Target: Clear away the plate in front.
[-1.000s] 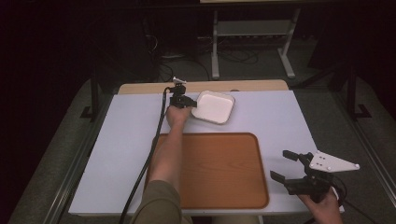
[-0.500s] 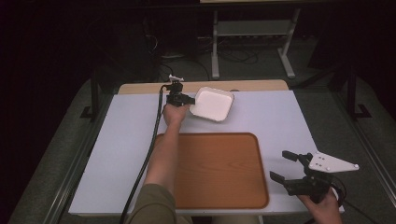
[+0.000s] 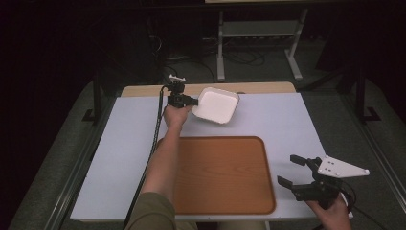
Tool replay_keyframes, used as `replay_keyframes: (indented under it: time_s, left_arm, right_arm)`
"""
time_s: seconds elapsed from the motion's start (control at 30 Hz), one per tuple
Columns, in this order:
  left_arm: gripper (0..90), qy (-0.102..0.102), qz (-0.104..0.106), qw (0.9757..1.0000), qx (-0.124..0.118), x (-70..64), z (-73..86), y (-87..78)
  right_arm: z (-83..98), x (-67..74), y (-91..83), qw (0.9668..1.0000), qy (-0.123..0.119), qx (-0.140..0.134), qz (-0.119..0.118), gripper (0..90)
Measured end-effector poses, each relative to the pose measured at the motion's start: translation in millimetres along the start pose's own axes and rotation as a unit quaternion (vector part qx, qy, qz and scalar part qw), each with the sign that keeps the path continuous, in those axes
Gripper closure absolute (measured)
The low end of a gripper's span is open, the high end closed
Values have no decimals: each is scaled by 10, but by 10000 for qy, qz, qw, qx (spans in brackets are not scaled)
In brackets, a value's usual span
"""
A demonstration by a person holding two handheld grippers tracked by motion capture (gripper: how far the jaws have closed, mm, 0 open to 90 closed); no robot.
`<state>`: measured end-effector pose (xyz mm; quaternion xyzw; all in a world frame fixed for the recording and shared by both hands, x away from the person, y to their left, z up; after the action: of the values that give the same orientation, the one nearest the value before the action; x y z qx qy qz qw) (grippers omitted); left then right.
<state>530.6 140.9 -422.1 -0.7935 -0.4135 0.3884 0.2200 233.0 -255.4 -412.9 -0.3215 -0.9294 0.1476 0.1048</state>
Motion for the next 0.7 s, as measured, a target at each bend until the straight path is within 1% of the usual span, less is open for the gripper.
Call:
replay_keyframes:
  time_s: [0.07, 0.1, 0.13, 0.2, 0.3, 0.4, 0.43, 0.5, 0.53, 0.63, 0.67, 0.7]
  left_arm:
    - [893, 3, -15, 10000, -73, 2, -9, -57]
    - [893, 3, -15, 10000, -73, 2, -9, -57]
    - [893, -14, 10, 9999, -143, 1, -3, -91]
    - [893, -17, 42, 9999, -144, 1, 5, -110]
    - [893, 20, 25, 9999, -143, -3, 7, -142]
    - [893, -8, 40, 9998, -183, -9, 8, -174]
    - [893, 16, 77, 9998, -185, -18, 12, -217]
    - [893, 23, 72, 9998, -184, -24, 13, -233]
    - [893, 60, 72, 9998, -191, -28, 13, -261]
    - [893, 71, 106, 9997, -213, -31, 17, -332]
    - [893, 79, 120, 9996, -240, -31, 25, -378]
    - [893, 79, 120, 9996, -240, -31, 25, -378]
  right_arm:
    - [-1, 7, 2, 10000, -1, 9, -3, 131]
    - [-2, 8, 2, 10000, -8, 8, -8, 131]
    - [-2, 9, 3, 10000, -9, 6, -8, 131]
    - [-3, 9, 4, 10000, -12, 4, -11, 131]
    - [-3, 9, -1, 10000, -12, -1, -4, 131]
    - [-1, 5, -10, 10000, -12, -12, 10, 131]
    - [1, 3, -14, 10000, -1, -12, 12, 131]
    - [2, -1, -17, 10000, 8, -17, 19, 131]
    - [3, -2, -19, 10000, 9, -22, 21, 131]
    - [1, 2, -22, 10000, 0, -22, 24, 131]
    - [-1, 8, -20, 10000, -11, -18, 21, 131]
    - [-1, 8, -20, 10000, -11, -18, 21, 131]
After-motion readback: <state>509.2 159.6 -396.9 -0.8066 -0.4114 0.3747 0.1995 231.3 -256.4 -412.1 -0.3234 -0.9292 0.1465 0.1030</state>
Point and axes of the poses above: each handheld gripper's, and its own axes: y roughly forward along the jaws, z roughly out of its underside, x roughly to its left, the point moved 2 cm from there along y, roughly forward along the jaws, and after that the axes turned 1 degree about -z, right-handed, at the moved point
